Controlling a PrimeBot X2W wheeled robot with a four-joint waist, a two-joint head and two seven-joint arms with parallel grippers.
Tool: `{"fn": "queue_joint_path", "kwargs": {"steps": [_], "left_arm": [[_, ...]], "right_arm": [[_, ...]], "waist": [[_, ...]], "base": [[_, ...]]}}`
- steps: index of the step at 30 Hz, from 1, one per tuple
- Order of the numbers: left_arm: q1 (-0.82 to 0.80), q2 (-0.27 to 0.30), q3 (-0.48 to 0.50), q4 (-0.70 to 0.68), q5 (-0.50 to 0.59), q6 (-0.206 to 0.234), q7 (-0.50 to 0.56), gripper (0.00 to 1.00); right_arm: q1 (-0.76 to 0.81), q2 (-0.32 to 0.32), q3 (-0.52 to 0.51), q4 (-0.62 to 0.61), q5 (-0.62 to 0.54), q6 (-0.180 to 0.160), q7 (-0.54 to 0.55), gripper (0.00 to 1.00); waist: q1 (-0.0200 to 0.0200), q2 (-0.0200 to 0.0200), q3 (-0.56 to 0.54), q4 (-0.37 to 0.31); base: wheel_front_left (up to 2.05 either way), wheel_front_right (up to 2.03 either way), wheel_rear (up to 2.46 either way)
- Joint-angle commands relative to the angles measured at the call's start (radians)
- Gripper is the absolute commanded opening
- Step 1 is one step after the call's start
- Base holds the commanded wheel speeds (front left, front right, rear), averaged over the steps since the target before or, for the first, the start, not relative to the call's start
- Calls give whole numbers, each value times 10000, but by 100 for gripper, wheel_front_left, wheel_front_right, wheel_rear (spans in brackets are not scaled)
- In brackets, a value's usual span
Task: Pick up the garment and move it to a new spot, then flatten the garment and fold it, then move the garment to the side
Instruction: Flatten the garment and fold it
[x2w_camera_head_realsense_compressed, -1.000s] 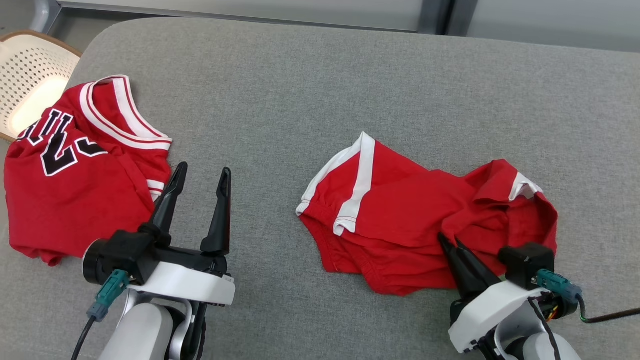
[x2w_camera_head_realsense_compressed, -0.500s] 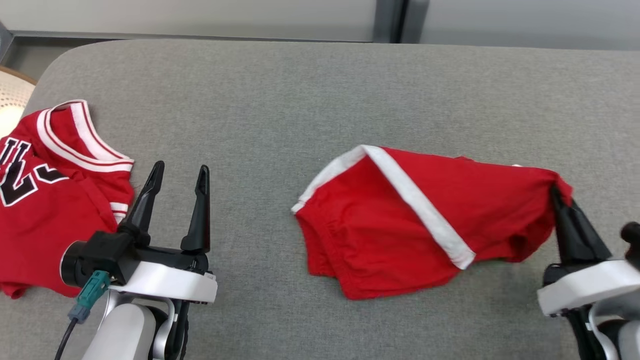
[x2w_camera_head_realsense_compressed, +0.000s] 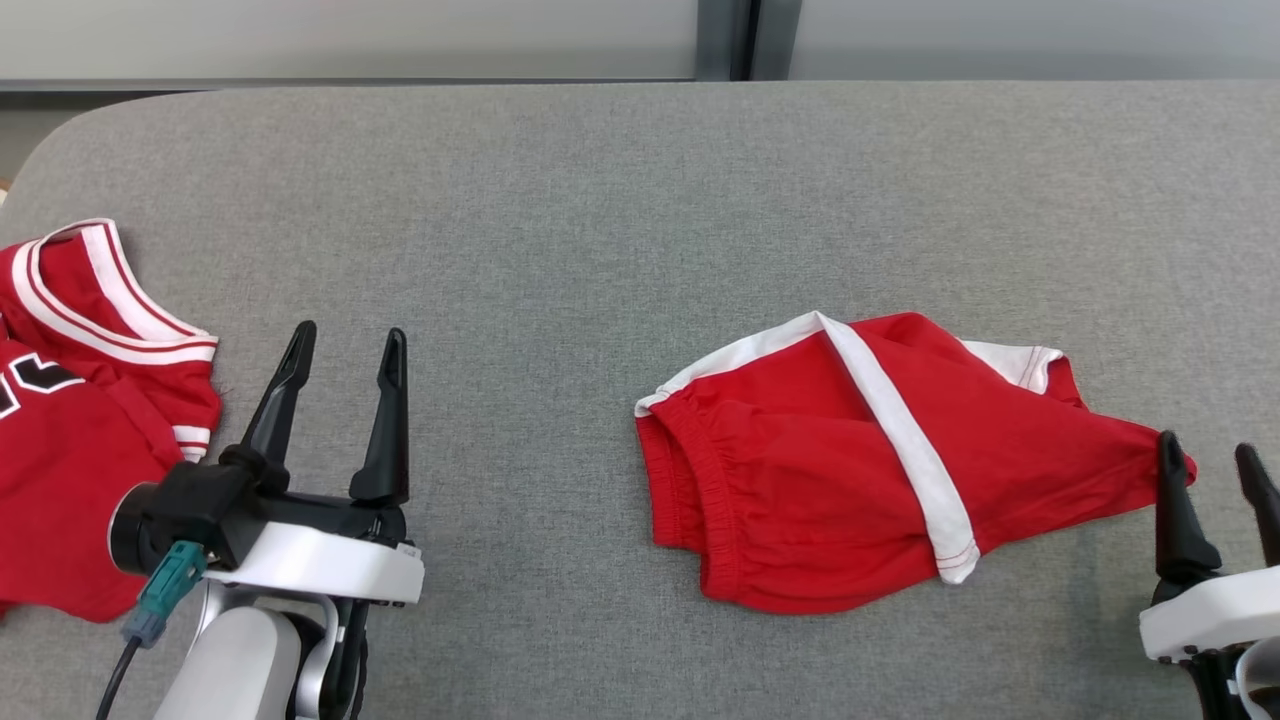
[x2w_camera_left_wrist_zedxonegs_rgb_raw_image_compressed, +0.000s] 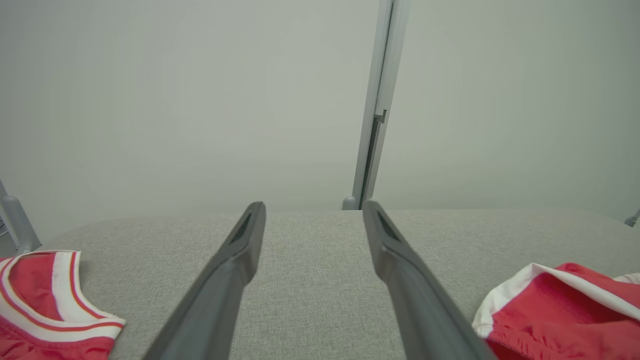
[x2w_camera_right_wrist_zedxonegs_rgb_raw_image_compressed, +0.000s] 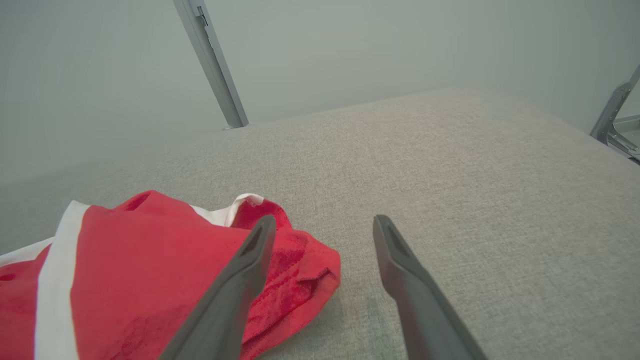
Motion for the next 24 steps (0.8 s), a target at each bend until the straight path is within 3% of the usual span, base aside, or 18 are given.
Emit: {"fn": "queue_joint_path", "kwargs": {"steps": [1,7,13,24], "left_arm": [[121,79,77,27,-61,65,1,100],[370,100,221,33,-184,162,1,100],[767,127,167,71,-242,232,50,100],[1077,157,-7,-135,-231,397,257,100]], "right_arm": [[-83,-62,-35,-117,-76,-3,-290,100],[-6,-389,322,-1202,-727,-3,-1128,100],[382,-270,1169,-2632,-1285,-5,-881,100],[926,-30,1397,-2961,-1147,-3,-502,100]], "waist": [[0,0,-43,-47],[0,0,-342,-196],[0,0,-885,-258],[0,0,-1066,-194]], "base": [[0,0,0],[0,0,0],[0,0,0],[0,0,0]]}}
